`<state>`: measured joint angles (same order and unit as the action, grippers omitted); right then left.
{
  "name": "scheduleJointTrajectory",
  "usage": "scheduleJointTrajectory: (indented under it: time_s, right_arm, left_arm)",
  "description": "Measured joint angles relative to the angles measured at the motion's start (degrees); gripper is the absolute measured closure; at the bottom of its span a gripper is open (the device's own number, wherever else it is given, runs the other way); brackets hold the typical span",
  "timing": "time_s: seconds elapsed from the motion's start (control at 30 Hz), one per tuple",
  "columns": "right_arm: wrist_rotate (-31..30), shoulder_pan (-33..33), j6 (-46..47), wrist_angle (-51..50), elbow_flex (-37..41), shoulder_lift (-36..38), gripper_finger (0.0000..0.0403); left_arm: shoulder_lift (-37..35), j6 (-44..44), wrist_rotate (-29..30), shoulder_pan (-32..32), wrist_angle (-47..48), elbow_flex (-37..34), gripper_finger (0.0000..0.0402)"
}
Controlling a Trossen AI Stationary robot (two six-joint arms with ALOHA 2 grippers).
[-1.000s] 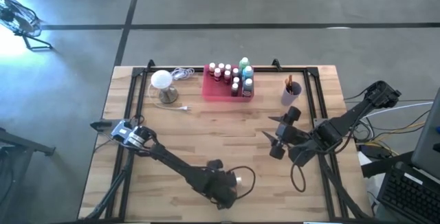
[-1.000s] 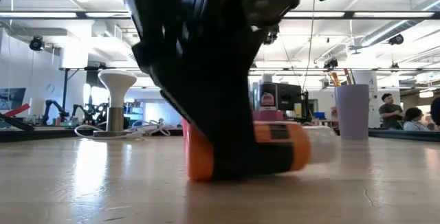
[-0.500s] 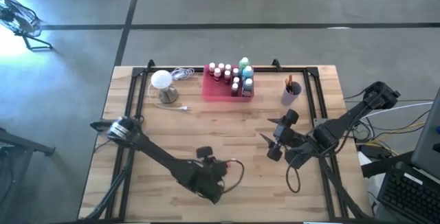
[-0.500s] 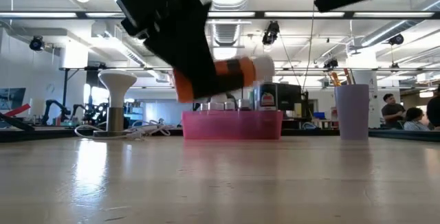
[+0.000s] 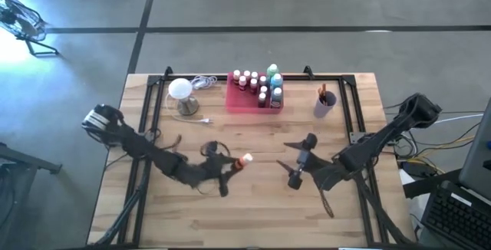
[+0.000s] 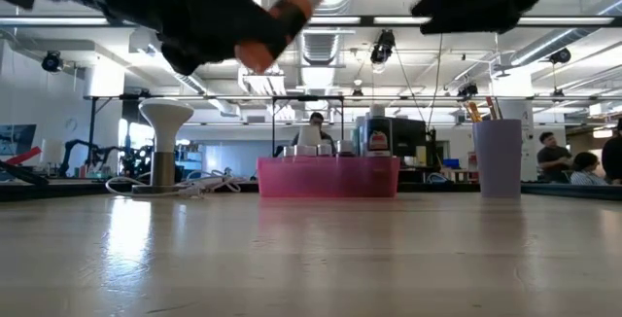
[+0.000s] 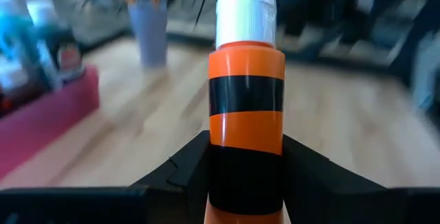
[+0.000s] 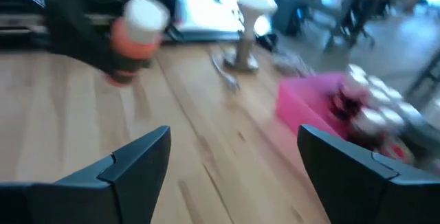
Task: Pick & Place Paint Supplies
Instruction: Put the orange black paint bottle into the pink bin
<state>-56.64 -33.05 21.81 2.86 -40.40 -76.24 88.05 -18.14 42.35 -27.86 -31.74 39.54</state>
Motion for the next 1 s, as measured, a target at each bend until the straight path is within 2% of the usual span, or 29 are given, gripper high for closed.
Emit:
scheduleJointTrajectory:
  time_s: [0.13, 0.3, 0.43, 0.53, 0.83, 1.0]
  right_arm:
    - [0.5, 0.5, -11.3, 19.7, 2.1, -4.2, 0.0098]
    - [6.5, 2.6, -18.3, 37.4, 1.7, -9.4, 0.0111]
    - [9.3, 4.9, -17.5, 38.4, -0.8, -11.4, 0.0114]
    - [9.3, 6.0, -16.5, 38.4, -2.2, -12.5, 0.0107]
    - [9.1, 7.3, -16.9, 40.8, -4.2, -14.0, 0.0082]
    - [13.3, 8.3, -16.4, 43.1, -4.4, -14.1, 0.0082]
  left_arm:
    - [-1.2, 5.5, -7.2, 3.6, -18.9, -7.9, 0.0254]
    - [-1.2, 9.7, -18.3, 9.2, -31.2, -11.2, 0.0254]
    - [-1.0, 14.8, -25.6, 12.5, -32.1, -9.9, 0.0254]
    - [-1.1, 18.8, -29.3, 13.8, -33.1, -8.4, 0.0254]
    - [-1.2, 24.1, -33.9, 15.7, -32.8, -5.4, 0.0254]
    - [-1.2, 25.6, -35.0, 17.3, -32.5, -4.8, 0.0254]
